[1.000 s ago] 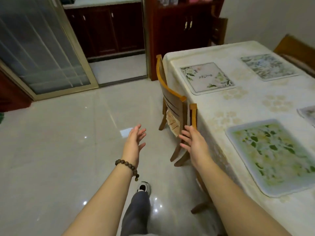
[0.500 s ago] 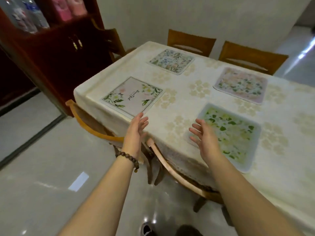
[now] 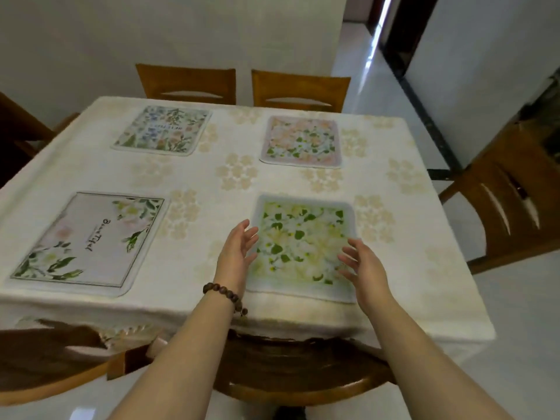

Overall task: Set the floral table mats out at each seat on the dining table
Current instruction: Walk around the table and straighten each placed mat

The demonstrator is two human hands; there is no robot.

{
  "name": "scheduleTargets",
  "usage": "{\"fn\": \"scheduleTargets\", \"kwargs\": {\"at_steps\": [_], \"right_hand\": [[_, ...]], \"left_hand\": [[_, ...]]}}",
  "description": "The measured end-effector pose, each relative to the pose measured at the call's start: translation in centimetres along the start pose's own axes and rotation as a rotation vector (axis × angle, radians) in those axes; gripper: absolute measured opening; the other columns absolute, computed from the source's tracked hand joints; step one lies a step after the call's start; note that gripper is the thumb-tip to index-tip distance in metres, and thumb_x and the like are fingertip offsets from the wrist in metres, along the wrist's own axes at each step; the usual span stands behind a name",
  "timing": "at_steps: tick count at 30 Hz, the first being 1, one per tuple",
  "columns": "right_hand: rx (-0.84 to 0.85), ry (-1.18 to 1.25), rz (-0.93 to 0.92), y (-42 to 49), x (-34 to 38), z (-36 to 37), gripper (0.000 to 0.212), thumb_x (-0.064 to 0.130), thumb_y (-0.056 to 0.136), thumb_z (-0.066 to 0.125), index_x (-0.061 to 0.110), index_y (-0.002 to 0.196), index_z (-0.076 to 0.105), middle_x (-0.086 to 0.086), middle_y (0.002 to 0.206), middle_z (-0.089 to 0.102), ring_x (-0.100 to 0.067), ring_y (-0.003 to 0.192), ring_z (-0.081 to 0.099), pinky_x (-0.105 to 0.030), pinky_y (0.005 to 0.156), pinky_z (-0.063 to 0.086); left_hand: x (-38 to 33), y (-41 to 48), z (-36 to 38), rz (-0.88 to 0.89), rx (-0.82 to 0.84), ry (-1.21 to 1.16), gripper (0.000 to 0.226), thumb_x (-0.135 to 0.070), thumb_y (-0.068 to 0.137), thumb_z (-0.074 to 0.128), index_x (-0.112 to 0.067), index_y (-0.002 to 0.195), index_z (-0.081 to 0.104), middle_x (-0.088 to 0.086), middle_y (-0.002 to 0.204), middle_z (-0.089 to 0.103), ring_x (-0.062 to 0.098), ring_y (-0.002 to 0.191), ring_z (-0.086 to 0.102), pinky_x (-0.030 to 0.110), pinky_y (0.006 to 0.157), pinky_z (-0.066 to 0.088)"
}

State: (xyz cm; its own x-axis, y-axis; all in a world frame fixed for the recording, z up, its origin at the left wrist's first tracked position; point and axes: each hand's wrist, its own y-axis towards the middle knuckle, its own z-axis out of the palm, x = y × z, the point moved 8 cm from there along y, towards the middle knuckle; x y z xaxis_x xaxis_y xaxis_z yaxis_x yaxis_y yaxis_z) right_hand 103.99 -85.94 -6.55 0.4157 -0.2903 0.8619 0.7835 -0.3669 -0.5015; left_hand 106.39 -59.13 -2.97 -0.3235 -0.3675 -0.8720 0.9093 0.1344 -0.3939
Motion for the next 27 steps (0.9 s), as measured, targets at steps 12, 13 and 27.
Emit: {"fn": "scheduleTargets", "kwargs": {"at_steps": [12, 13, 27], "right_hand": [[-0.091, -0.067, 0.063, 5.4, -1.3, -3.3, 0.039, 0.036, 0.1, 0.041, 0.014, 0.129, 0.055, -0.008, 0.126, 0.058, -0.018, 0.104, 0.058, -0.038, 0.087, 0.048], [-0.11, -0.091, 0.063, 5.6, -1.6, -3.6, 0.042, 0.036, 0.1, 0.04, 0.013, 0.132, 0.054, -0.007, 0.131, 0.057, -0.019, 0.109, 0.056, -0.039, 0.092, 0.047], [-0.066, -0.352, 0.106, 6.6, -4.8, -4.6, 0.053, 0.051, 0.092, 0.038, 0.016, 0.125, 0.06, -0.006, 0.136, 0.058, -0.023, 0.124, 0.053, -0.049, 0.108, 0.038]], "left_hand": [[1.7, 6.3, 0.0, -0.072, -0.067, 0.152, 0.036, -0.039, 0.098, 0.042, -0.02, 0.126, 0.054, -0.001, 0.116, 0.062, 0.009, 0.105, 0.058, 0.031, 0.083, 0.044], [2.1, 6.7, 0.0, -0.081, -0.062, 0.189, 0.034, -0.04, 0.098, 0.041, -0.021, 0.123, 0.054, -0.002, 0.116, 0.061, 0.009, 0.104, 0.057, 0.03, 0.082, 0.044], [5.7, 8.5, -3.1, -0.158, -0.025, 0.444, 0.034, -0.049, 0.094, 0.035, -0.027, 0.076, 0.053, -0.012, 0.081, 0.059, 0.007, 0.076, 0.055, 0.027, 0.068, 0.042]]}}
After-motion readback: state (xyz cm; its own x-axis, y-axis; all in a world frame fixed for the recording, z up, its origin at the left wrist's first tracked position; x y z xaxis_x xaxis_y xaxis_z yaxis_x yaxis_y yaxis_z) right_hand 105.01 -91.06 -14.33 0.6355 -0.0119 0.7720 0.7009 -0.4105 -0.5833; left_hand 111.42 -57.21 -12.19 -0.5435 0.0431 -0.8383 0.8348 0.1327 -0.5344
